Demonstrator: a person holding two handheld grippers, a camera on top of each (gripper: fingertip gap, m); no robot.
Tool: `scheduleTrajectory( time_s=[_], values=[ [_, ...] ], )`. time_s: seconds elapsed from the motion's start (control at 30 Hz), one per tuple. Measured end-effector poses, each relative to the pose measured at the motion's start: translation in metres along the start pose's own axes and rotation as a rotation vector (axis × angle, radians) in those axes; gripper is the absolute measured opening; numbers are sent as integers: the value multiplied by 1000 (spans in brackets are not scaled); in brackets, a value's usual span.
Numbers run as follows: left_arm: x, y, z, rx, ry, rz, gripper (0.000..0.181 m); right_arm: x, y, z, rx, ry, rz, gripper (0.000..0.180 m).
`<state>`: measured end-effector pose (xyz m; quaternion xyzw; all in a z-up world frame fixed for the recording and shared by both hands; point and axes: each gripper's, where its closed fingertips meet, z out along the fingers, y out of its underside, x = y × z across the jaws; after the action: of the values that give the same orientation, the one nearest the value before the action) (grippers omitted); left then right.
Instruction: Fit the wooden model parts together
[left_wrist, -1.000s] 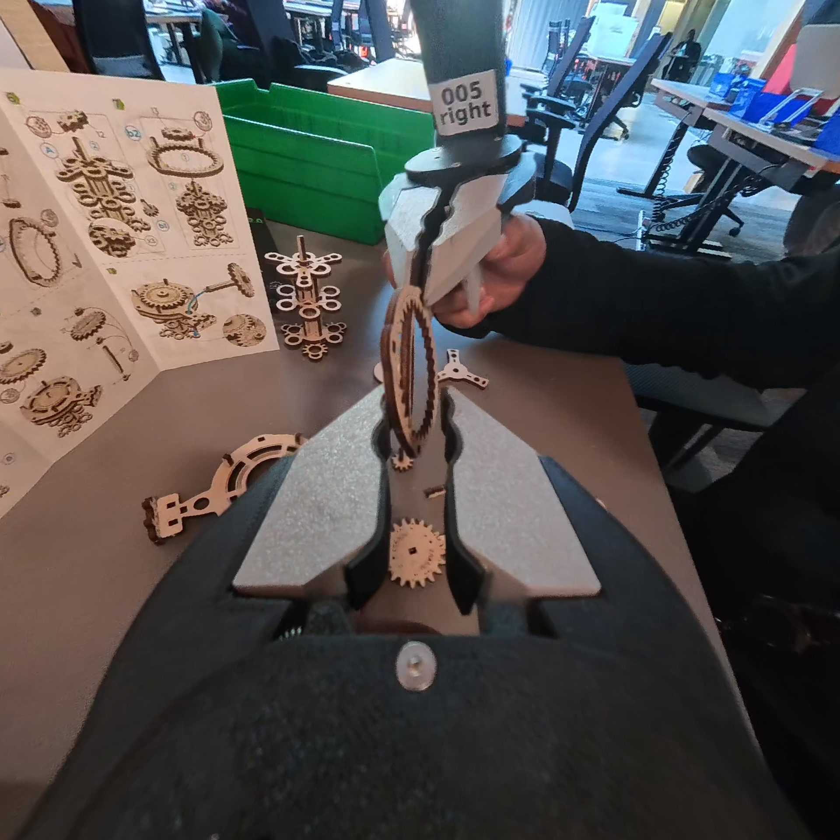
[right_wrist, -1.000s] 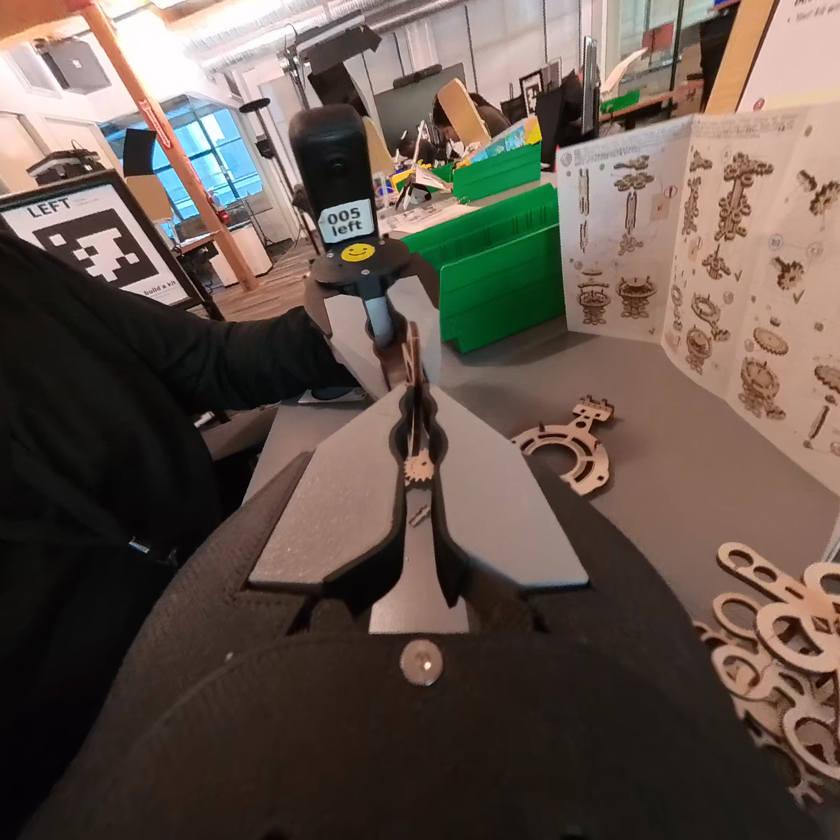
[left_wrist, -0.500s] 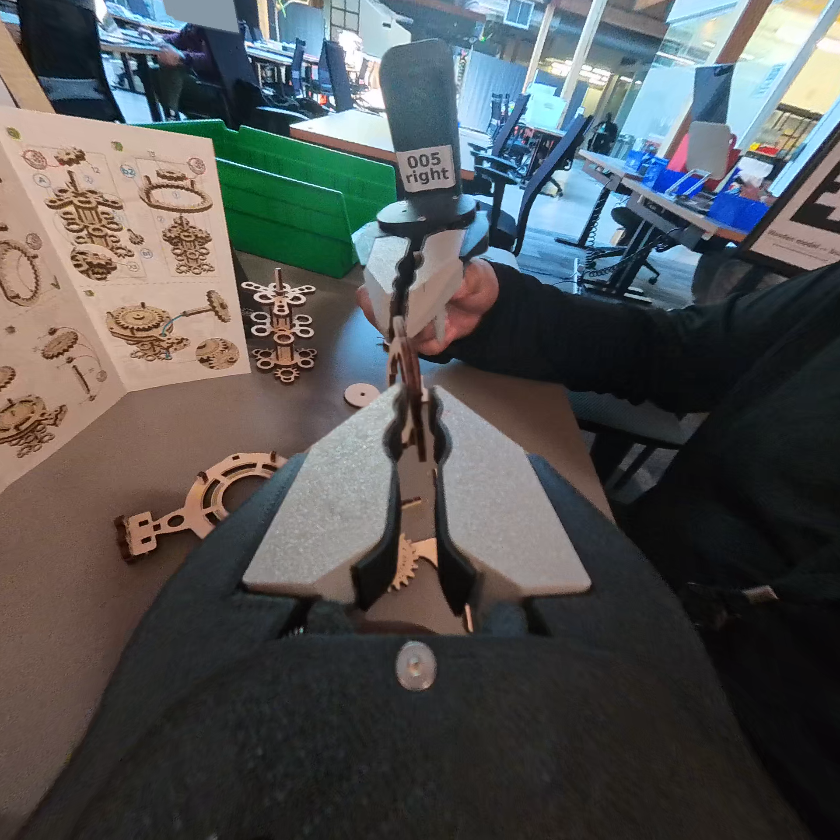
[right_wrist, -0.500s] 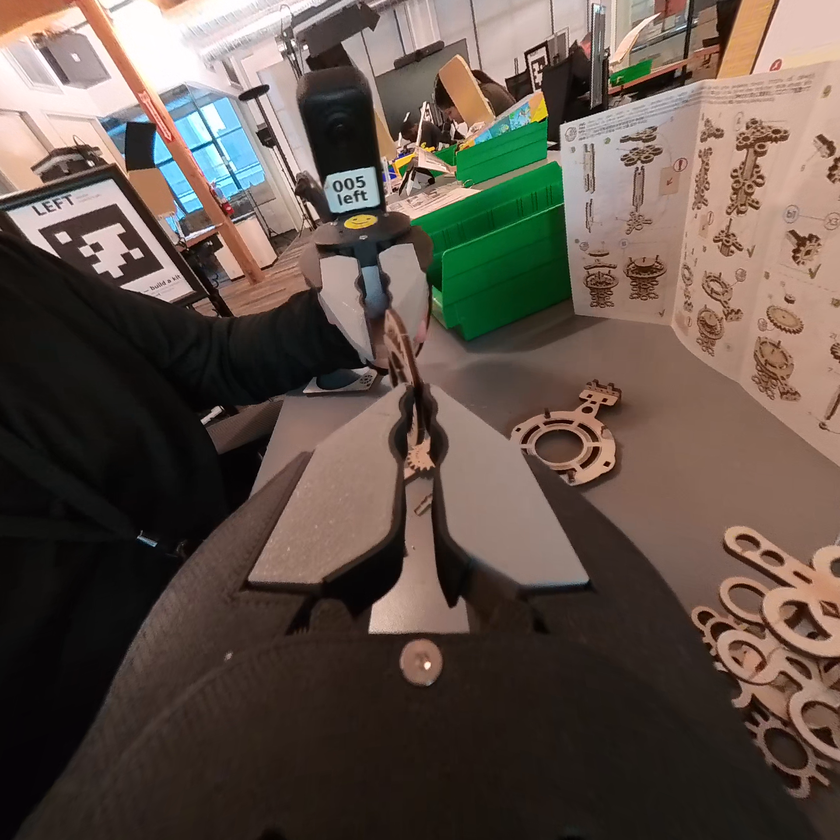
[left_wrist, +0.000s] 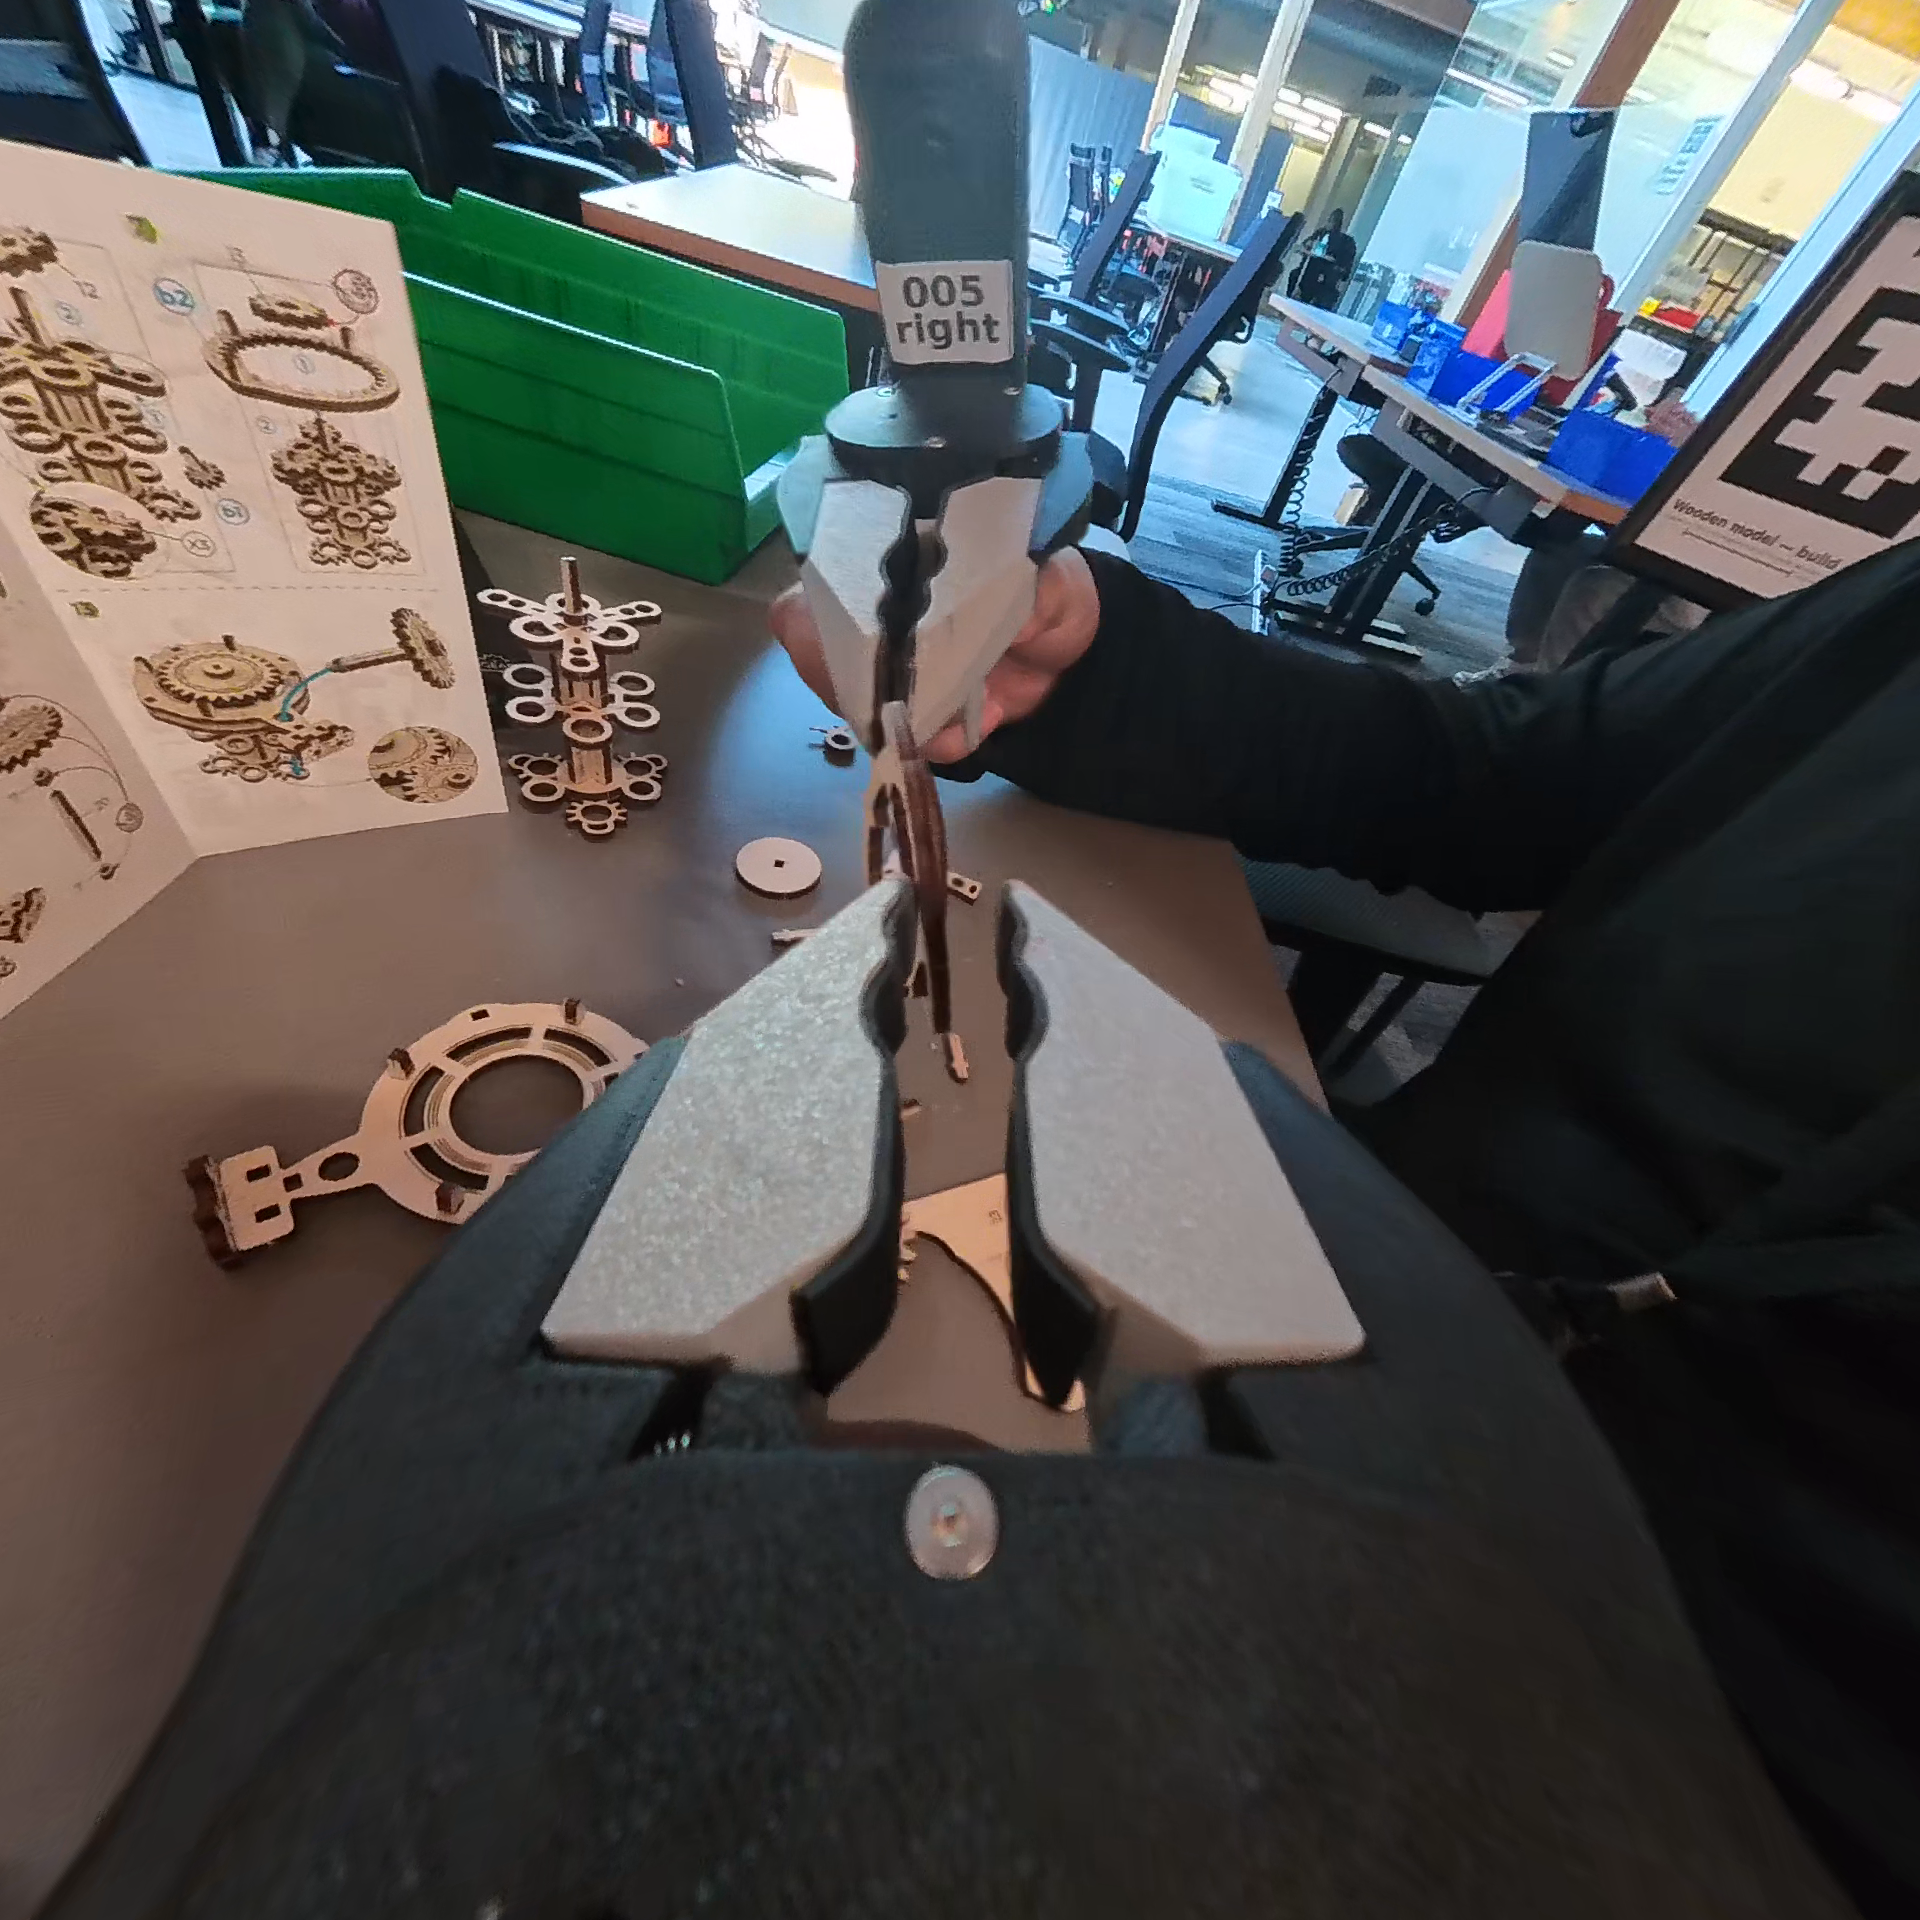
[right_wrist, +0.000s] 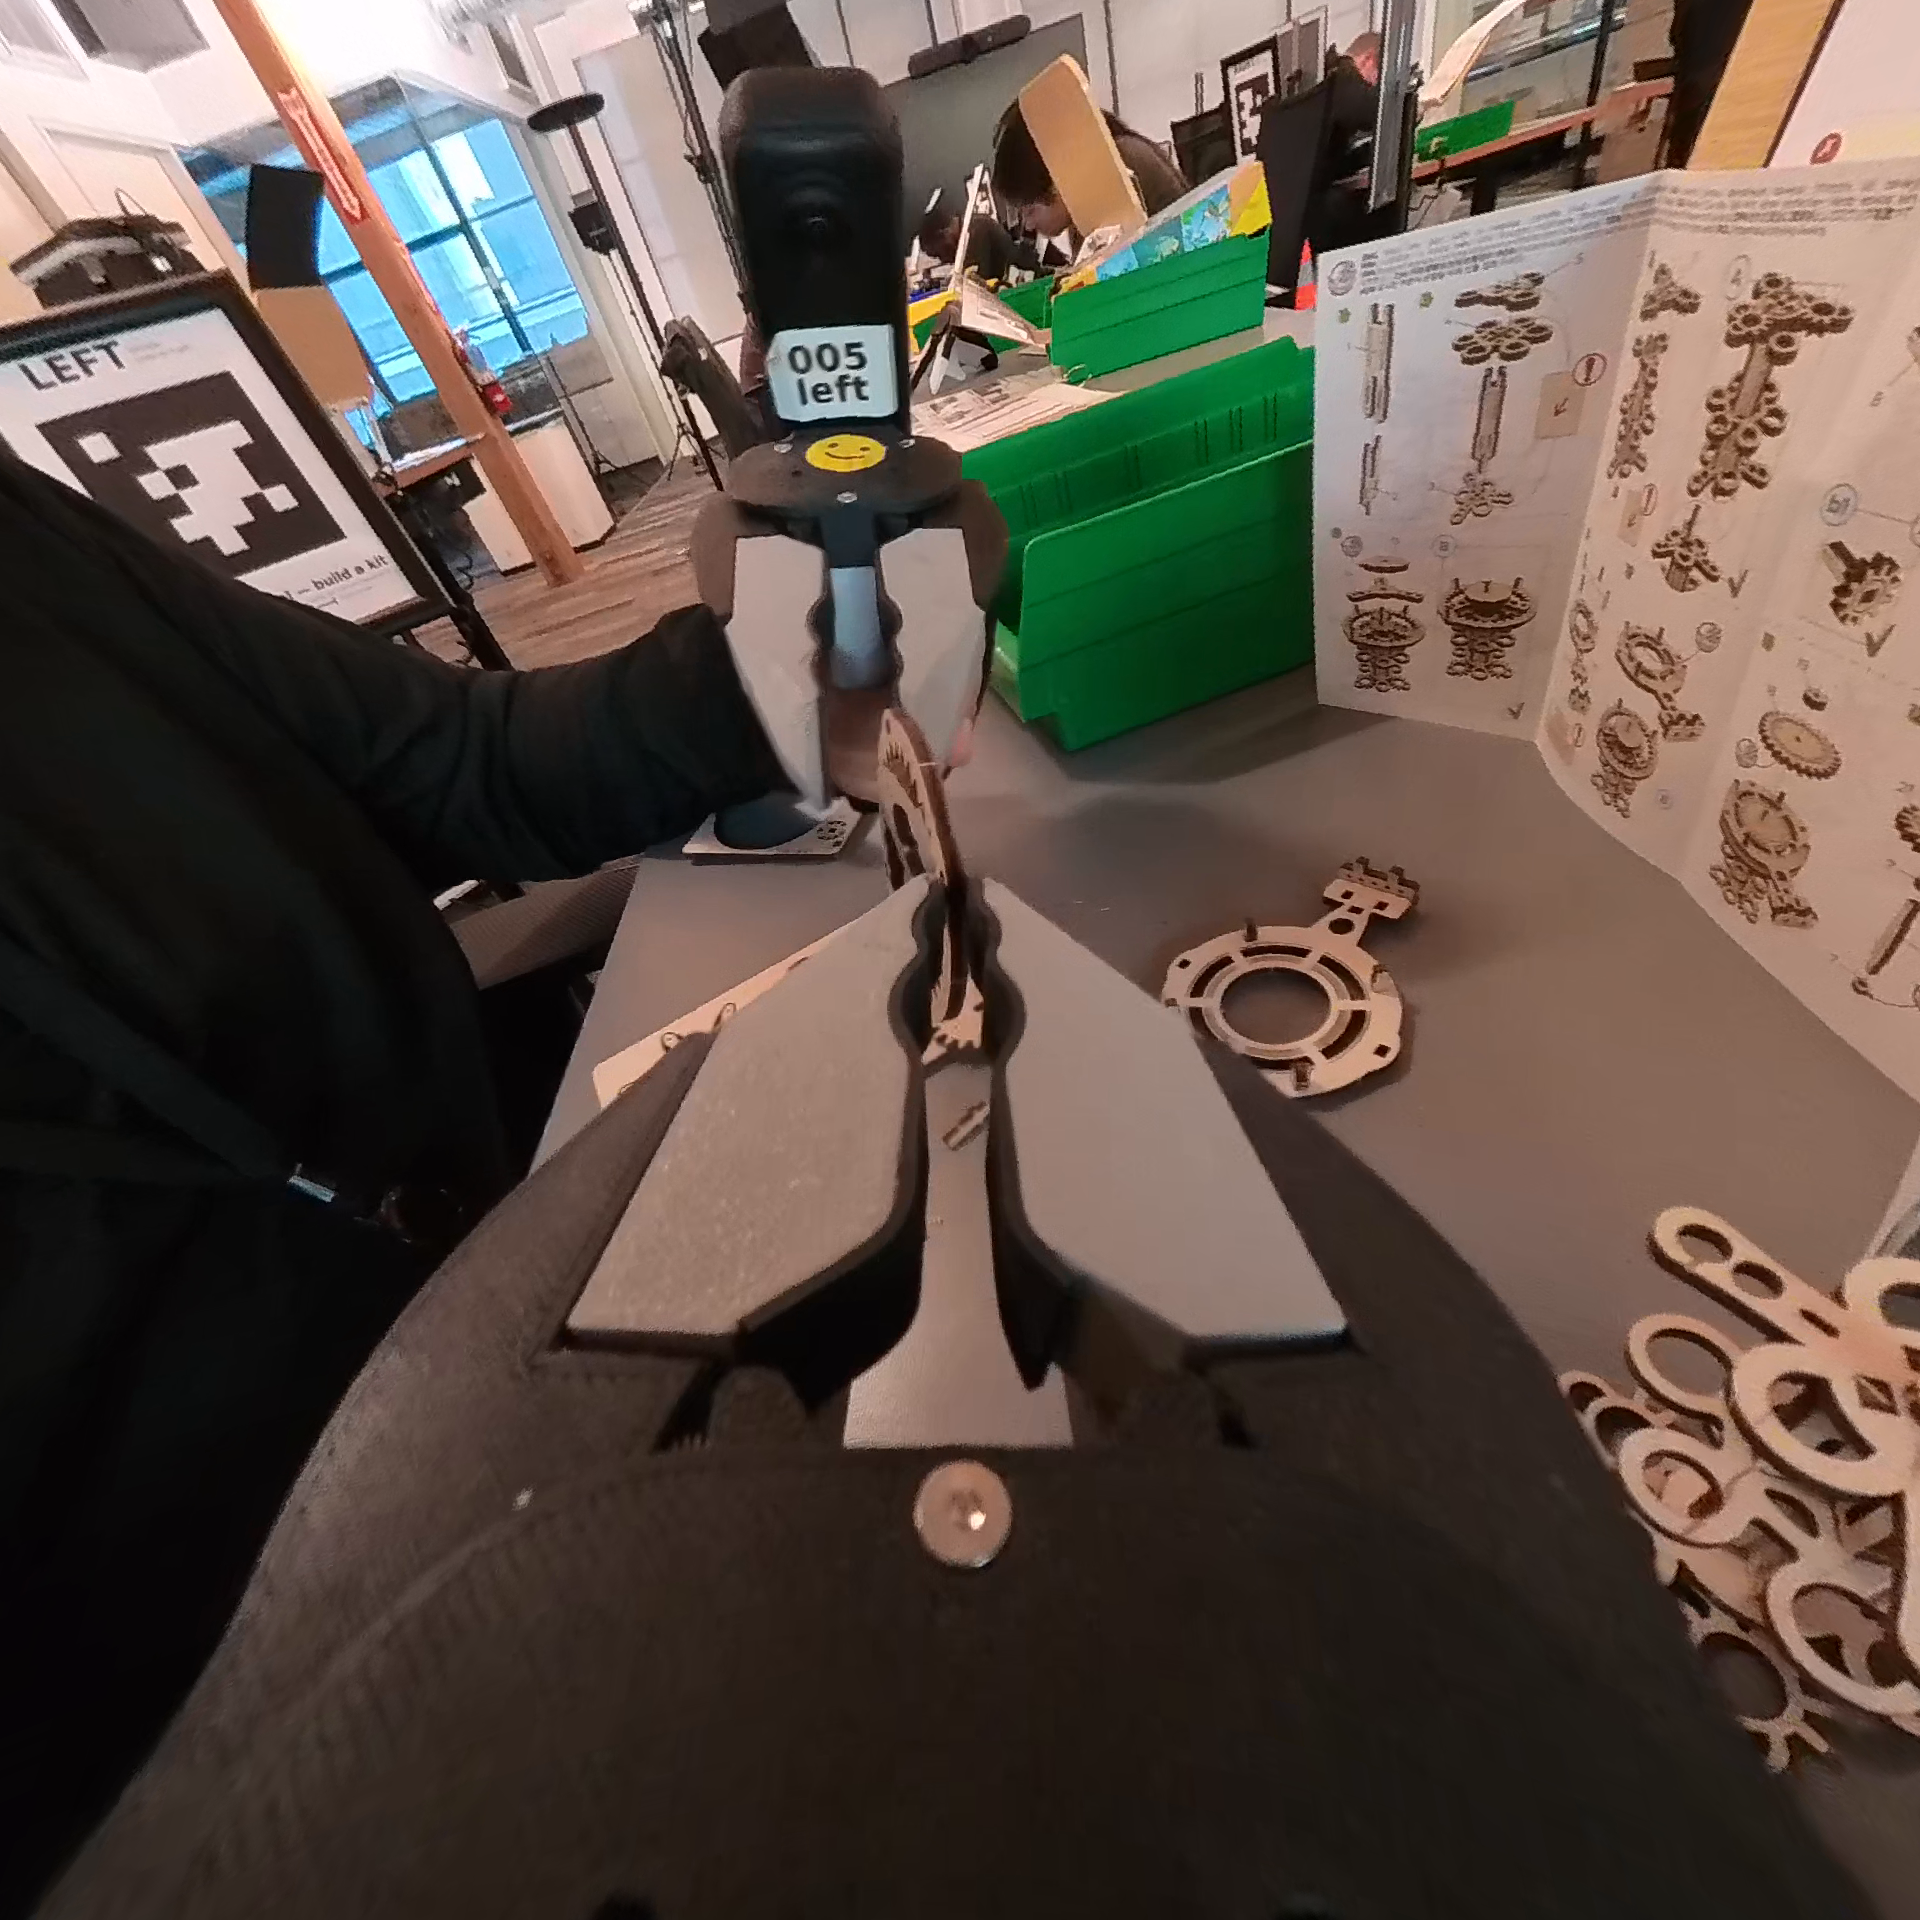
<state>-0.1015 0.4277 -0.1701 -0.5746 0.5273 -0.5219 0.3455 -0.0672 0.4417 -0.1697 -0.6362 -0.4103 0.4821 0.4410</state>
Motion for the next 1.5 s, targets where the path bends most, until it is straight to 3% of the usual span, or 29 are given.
scheduleTrajectory(
  time_s=[0.1,0.37,0.6,0.77,0.87,0.97,1.17,1.33,1.5],
  values=[
    [-2,-1,-2,7,-8,-3,1,-2,4,2,-24,-3,-12,0],
    [-13,15,7,-78,-80,14,0,7,2,0,-12,41,-1,0],
    [-44,-3,0,32,-312,40,0,47,-20,-26,141,283,69,9],
    [-51,-11,-1,92,-388,53,0,5,-32,-7,223,-11,203,0],
    [-53,-11,1,103,-420,63,0,20,-18,17,143,99,245,24],
    [-52,-13,3,125,-439,70,0,35,-18,23,192,191,276,22],
    [-45,-17,9,159,-407,27,0,32,-27,30,291,176,273,17],
    [-47,-14,6,144,-393,9,0,29,-23,33,250,133,262,6],
    [-46,-20,-1,150,-413,50,2,32,-19,32,210,185,197,6]
  ],
)
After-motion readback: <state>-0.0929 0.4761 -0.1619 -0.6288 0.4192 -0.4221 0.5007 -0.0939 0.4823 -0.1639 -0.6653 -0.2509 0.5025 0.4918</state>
